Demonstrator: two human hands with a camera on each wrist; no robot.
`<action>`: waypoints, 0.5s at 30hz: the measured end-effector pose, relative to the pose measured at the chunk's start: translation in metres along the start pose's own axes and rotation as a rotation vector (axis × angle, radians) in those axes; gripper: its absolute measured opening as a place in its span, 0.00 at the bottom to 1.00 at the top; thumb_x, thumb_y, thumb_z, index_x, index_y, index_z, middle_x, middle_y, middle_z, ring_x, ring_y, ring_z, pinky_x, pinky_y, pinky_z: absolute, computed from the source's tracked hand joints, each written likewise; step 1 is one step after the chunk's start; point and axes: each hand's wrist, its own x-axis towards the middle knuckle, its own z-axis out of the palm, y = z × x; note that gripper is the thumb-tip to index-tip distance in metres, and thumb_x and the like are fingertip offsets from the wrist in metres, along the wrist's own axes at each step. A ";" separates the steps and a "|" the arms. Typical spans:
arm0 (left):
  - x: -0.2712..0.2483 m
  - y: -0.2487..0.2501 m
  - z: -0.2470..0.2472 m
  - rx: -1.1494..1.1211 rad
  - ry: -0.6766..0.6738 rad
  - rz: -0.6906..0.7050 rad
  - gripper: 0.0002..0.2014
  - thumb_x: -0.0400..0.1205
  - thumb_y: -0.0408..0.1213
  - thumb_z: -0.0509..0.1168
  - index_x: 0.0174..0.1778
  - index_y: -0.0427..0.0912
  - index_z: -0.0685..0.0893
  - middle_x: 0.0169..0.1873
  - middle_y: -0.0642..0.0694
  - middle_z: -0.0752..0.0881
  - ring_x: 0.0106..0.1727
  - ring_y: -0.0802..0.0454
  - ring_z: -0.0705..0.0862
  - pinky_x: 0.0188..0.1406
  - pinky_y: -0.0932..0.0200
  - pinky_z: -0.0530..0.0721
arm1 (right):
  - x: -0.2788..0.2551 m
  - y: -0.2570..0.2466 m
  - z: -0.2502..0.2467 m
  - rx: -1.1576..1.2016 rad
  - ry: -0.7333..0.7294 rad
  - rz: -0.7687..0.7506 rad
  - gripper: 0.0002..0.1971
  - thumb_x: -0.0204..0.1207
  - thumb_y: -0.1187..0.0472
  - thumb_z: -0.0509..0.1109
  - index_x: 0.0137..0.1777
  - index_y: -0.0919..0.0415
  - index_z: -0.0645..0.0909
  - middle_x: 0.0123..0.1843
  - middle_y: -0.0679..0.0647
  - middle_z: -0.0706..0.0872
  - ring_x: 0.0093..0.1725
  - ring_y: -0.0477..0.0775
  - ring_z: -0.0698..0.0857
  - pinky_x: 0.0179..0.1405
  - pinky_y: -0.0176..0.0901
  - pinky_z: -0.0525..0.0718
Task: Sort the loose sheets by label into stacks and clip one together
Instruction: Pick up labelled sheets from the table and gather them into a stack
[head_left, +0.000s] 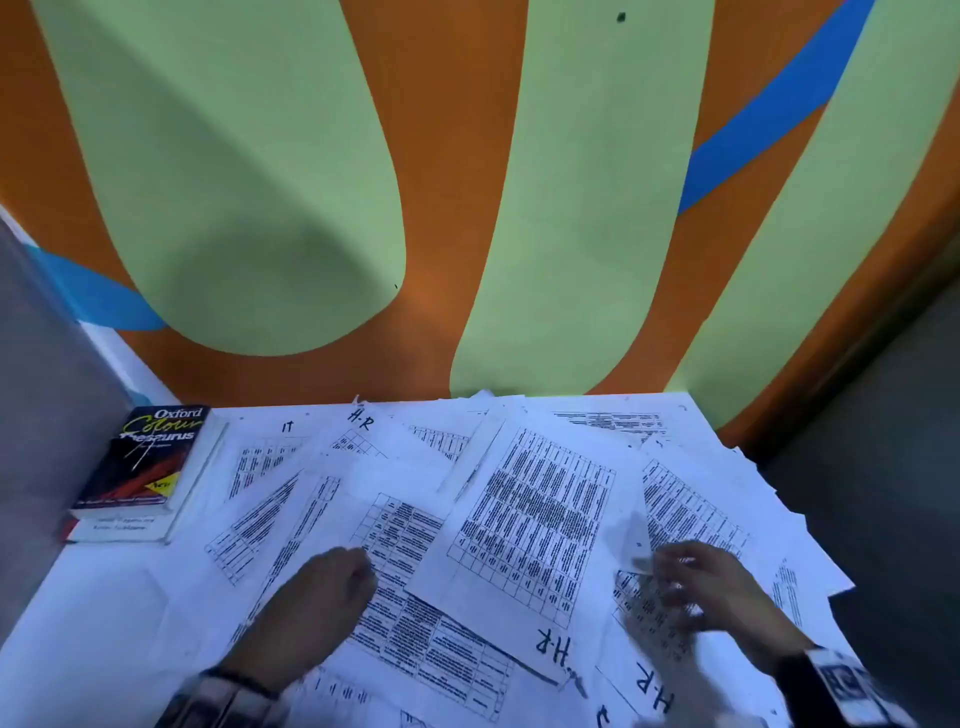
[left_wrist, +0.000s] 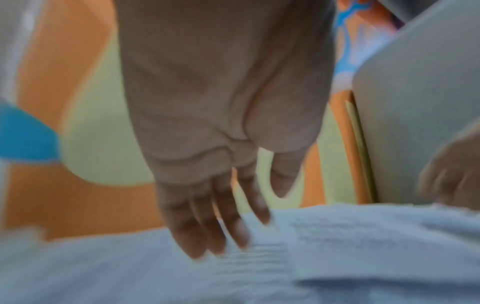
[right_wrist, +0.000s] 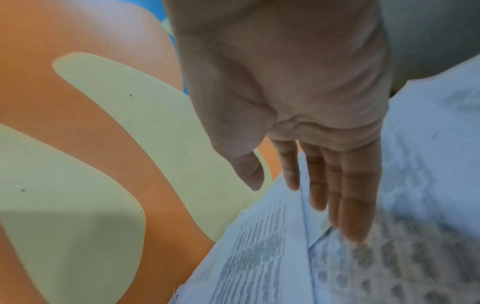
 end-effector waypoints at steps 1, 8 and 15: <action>0.018 0.012 0.008 -0.018 0.054 0.015 0.05 0.84 0.43 0.59 0.46 0.52 0.80 0.47 0.53 0.82 0.49 0.56 0.81 0.51 0.52 0.83 | 0.013 0.000 0.007 -0.031 0.017 -0.012 0.11 0.79 0.59 0.72 0.56 0.65 0.82 0.50 0.64 0.87 0.39 0.60 0.83 0.32 0.46 0.82; 0.106 0.070 0.047 0.072 0.025 -0.067 0.23 0.83 0.44 0.60 0.73 0.43 0.68 0.69 0.40 0.73 0.69 0.42 0.73 0.67 0.45 0.76 | 0.038 -0.011 0.053 -0.257 0.145 -0.024 0.26 0.78 0.56 0.71 0.73 0.65 0.71 0.72 0.63 0.76 0.56 0.59 0.82 0.45 0.45 0.82; 0.131 0.083 0.068 -0.036 -0.041 -0.238 0.34 0.80 0.37 0.65 0.78 0.36 0.55 0.70 0.34 0.74 0.64 0.39 0.81 0.57 0.52 0.82 | 0.039 -0.002 0.052 -0.135 0.181 -0.008 0.32 0.75 0.60 0.75 0.76 0.65 0.66 0.77 0.64 0.71 0.67 0.63 0.79 0.61 0.53 0.82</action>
